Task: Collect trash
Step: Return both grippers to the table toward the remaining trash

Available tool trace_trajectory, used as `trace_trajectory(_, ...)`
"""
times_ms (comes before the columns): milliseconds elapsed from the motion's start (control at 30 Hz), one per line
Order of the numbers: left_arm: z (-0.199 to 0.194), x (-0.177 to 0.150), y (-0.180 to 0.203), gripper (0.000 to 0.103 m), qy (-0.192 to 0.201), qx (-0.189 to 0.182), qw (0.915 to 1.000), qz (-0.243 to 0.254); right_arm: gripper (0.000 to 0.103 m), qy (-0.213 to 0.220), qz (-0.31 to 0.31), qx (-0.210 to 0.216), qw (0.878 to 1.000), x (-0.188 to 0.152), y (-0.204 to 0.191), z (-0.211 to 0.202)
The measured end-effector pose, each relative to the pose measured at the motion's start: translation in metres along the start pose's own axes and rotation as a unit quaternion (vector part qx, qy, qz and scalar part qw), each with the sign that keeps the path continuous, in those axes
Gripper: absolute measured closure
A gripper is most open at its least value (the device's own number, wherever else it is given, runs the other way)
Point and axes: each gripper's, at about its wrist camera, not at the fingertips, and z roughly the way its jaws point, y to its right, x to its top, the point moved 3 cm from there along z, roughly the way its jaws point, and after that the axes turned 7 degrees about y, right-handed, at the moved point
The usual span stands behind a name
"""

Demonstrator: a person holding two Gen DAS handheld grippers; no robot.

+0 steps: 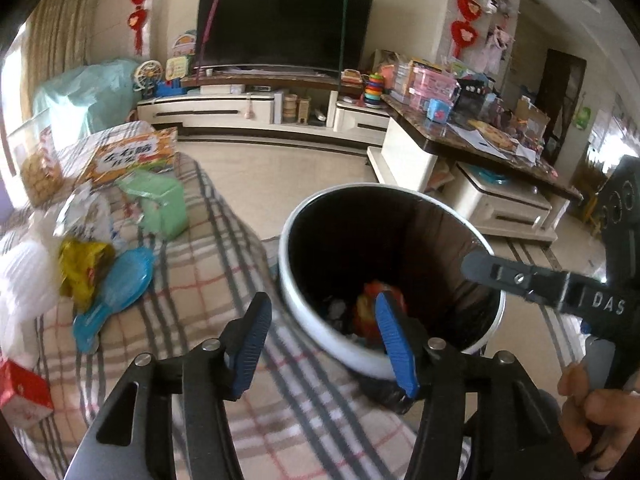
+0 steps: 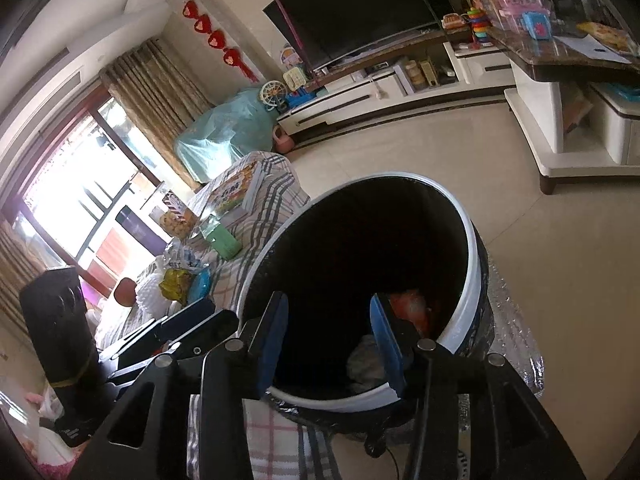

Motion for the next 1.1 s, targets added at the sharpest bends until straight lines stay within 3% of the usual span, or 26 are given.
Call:
trace_trajectory(200,-0.027,-0.023,-0.022,0.047,-0.002,0.0,0.9998,-0.019,0.024,0.016,-0.018,-0.001,1.0,-0.009,-0.022,-0.006)
trace_trajectory(300,-0.043,-0.034,-0.034,0.047,-0.002,0.01,0.9995,-0.031,0.018,0.012,-0.029,0.005,0.999,-0.018,-0.037,-0.003)
trace_trajectory(1100,-0.173,-0.104,-0.114,0.044,0.022,0.101,0.9879,-0.116,0.014,-0.052,-0.095,0.074,0.991,-0.085,-0.148,0.043)
